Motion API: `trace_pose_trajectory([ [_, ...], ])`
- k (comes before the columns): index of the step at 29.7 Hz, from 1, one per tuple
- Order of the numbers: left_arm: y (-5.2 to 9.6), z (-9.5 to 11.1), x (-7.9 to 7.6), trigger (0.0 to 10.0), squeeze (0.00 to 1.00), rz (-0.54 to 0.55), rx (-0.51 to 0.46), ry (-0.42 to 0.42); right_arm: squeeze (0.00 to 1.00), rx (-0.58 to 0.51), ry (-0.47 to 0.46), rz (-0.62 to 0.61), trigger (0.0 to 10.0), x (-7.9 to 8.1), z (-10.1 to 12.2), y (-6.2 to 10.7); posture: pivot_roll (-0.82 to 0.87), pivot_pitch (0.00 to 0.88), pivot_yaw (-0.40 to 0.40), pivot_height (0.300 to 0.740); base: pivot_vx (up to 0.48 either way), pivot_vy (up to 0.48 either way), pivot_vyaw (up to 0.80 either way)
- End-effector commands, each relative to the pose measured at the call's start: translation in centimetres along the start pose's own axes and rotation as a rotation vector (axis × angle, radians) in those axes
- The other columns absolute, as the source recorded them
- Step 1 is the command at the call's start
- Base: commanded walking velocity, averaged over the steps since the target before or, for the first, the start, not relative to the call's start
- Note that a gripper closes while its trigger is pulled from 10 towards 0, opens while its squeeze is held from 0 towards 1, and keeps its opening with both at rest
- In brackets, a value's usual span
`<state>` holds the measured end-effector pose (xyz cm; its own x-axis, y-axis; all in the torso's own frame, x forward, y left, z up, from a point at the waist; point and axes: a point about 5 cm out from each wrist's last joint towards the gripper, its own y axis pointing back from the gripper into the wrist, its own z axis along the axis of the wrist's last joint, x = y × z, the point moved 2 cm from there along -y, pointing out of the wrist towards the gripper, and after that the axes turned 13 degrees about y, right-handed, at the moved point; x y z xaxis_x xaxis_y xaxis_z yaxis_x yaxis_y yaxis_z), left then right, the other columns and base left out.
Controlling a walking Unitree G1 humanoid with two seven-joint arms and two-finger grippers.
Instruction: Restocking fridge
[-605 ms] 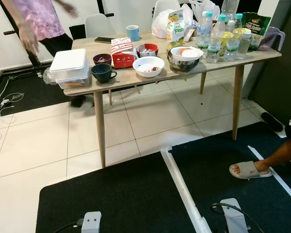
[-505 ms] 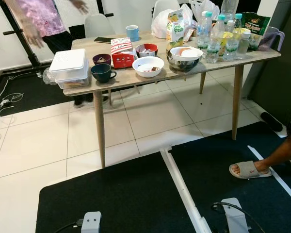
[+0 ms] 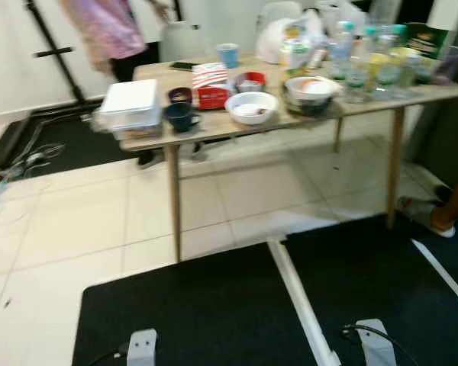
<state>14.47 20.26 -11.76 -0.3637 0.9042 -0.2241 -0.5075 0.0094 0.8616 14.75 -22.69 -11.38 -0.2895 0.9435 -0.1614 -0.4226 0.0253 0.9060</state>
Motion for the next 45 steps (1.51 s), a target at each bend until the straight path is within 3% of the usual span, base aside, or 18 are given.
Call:
trace_pose_trajectory([
  [1, 0.1, 0.3, 0.8, 10.0, 0.0, 0.021, -0.006, 0.002, 0.0, -0.016, 0.022, 0.009, 10.0, 0.1, 0.8, -0.1, -0.03, 0.0, 0.022, 0.74, 0.0, 0.0, 0.78],
  [14, 0.2, -0.8, 0.9, 10.0, 0.0, 0.034, 0.035, 0.007, 0.0, -0.06, 0.032, 0.0, 10.0, -0.4, 3.3, -0.3, 0.0, 0.0, 0.011, 0.74, 0.0, 0.0, 0.78],
  [24, 0.1, -0.5, 0.9, 10.0, 0.0, 0.062, 0.044, 0.017, 0.0, -0.049, 0.041, -0.009, 10.0, -0.1, 3.3, -0.4, 0.0, 0.0, 0.023, 0.74, 0.0, 0.0, 0.78],
  [32, -0.3, 0.0, -0.3, 10.0, 0.0, 0.05, 0.044, 0.002, 0.0, -0.025, 0.057, -0.039, 10.0, -0.2, 3.2, -0.4, 0.0, 0.0, 0.028, 0.74, 0.0, 0.0, 0.0],
  [45, -0.1, -0.3, 0.3, 10.0, 0.0, 0.058, 0.058, -0.003, 0.0, -0.007, 0.035, -0.028, 10.0, 0.0, 3.0, -0.5, -0.01, 0.0, 0.04, 0.74, 0.0, 0.0, -0.66],
])
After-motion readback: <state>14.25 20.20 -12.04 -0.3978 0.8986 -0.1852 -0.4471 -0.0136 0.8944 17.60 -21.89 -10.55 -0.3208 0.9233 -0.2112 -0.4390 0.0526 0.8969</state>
